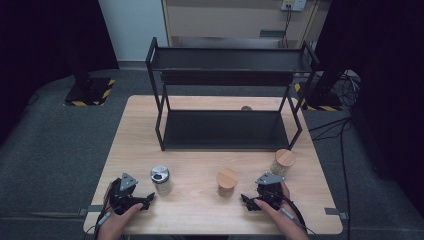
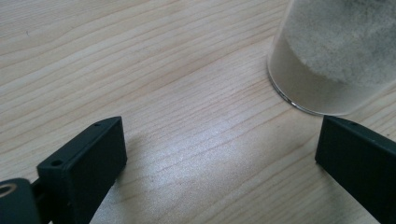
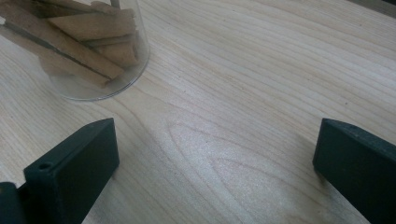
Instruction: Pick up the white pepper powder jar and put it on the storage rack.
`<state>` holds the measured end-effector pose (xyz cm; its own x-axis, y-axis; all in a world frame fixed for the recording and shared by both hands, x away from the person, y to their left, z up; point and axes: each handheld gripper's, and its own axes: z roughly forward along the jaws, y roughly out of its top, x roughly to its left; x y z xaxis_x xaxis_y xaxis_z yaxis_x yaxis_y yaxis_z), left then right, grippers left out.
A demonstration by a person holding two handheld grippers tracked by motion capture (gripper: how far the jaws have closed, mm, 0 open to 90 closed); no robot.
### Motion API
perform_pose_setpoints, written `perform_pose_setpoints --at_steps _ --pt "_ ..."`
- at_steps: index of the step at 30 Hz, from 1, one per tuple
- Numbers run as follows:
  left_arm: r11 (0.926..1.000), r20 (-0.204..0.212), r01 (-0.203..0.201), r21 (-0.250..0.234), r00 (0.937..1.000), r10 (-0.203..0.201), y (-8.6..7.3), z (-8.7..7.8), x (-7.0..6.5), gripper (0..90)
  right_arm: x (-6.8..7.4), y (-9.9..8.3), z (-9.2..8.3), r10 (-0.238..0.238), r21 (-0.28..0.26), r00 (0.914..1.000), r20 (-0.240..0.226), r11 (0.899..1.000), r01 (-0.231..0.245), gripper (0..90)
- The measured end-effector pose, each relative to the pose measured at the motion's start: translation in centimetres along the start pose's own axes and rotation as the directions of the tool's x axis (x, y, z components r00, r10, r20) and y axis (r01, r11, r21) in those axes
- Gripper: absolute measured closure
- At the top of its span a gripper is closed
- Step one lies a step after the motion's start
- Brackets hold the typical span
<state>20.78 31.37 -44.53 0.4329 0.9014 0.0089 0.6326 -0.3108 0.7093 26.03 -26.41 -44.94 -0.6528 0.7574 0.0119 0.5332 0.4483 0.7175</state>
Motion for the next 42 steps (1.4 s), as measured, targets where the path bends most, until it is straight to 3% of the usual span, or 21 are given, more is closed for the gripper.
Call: perform_pose_setpoints --at_steps 9,16,35,42 --pt "1.0000 0.001 -0.001 -0.003 1.0000 0.001 -0.1 -0.1 -0.2 1.0 0.0 0.0 0.0 0.000 0.000 1.0000 0.000 1.000 0.000 0.3" --pt "0.9994 0.018 0.008 -0.033 0.9998 -0.008 -0.4 -0.6 -0.3 2.3 0.0 0.0 0.0 0.000 0.000 1.0000 0.000 1.000 0.000 0.3" --pt "0.9974 0.055 -0.047 -0.055 0.9972 0.050 -0.3 -1.5 -1.6 2.1 0.0 0.0 0.0 0.000 -0.001 1.0000 0.000 1.000 0.000 0.3" --pt "0.9959 0.062 -0.050 -0.075 0.9966 0.054 -0.3 -1.9 -1.7 2.2 0.0 0.0 0.0 0.001 -0.001 1.0000 0.000 1.000 -0.001 0.3"
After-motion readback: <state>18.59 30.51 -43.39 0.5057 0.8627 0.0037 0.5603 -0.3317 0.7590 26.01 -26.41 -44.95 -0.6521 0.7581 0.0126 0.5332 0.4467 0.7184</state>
